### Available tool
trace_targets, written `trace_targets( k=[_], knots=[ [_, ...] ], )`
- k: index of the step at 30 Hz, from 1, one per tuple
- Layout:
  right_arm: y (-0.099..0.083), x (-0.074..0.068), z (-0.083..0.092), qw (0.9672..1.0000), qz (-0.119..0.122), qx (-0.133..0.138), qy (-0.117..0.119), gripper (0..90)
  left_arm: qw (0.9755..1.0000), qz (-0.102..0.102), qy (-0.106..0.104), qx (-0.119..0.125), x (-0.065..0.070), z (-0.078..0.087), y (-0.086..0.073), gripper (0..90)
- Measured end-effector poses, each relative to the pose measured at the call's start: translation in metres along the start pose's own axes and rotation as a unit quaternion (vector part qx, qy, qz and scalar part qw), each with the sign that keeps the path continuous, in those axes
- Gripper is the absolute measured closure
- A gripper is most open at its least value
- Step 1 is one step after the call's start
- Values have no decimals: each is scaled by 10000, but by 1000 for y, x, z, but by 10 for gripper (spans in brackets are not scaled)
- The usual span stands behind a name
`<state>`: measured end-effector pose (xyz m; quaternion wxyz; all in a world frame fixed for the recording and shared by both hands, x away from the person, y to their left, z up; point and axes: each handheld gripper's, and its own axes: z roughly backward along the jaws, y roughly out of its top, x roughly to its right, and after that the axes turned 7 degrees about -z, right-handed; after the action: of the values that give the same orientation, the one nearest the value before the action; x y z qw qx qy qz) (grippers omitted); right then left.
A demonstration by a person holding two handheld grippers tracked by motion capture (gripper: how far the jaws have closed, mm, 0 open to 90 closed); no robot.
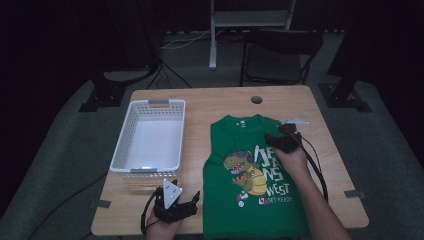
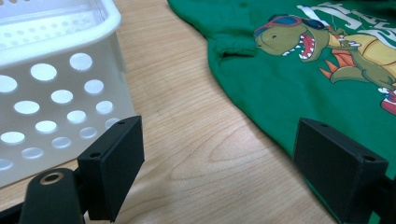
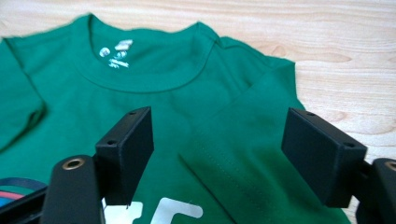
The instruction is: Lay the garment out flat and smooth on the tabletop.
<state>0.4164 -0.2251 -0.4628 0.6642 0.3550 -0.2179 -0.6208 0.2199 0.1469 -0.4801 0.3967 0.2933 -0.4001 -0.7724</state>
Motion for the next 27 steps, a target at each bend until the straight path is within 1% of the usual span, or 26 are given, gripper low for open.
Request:
trace_targets(
  k=[2, 5, 9, 11, 12, 14, 16, 17, 23, 24, 27],
  knots=[
    [-1, -1, -4, 10000, 20, -50, 1, 259, 10000, 5, 4, -18, 0, -1, -1, 177],
    [-2, -2, -8, 10000, 41, -51, -56, 278, 10000, 27, 3, -20, -1, -2, -2, 177],
    [-4, -5, -13, 9996, 170, -115, -179, 313, 10000, 32, -7, -31, -1, -2, -2, 177],
    [-5, -6, -15, 9994, 225, -129, -244, 353, 10000, 34, -8, -38, -1, -2, -2, 177],
    [-6, -6, -16, 9992, 245, -134, -293, 404, 10000, 41, -11, -38, -1, -2, -2, 177],
    [-7, -5, -18, 9992, 225, -197, -266, 439, 10000, 66, -17, -30, -2, -3, -2, 177],
    [-8, -7, -20, 9986, 359, -253, -305, 469, 10000, 74, -29, -40, -2, -3, -2, 177],
    [-8, -7, -20, 9984, 396, -260, -314, 500, 9999, 83, -40, -46, -3, -3, -2, 177],
    [-7, -6, -18, 9985, 303, -287, -349, 675, 9999, 97, -50, -45, -3, -3, -3, 177],
    [-7, -5, -18, 9987, 276, -301, -308, 705, 9999, 99, -48, -46, -3, -3, -2, 177],
    [-7, -4, -16, 9982, 343, -278, -410, 829, 9999, 94, -46, -44, -3, -3, -3, 177]
  ],
)
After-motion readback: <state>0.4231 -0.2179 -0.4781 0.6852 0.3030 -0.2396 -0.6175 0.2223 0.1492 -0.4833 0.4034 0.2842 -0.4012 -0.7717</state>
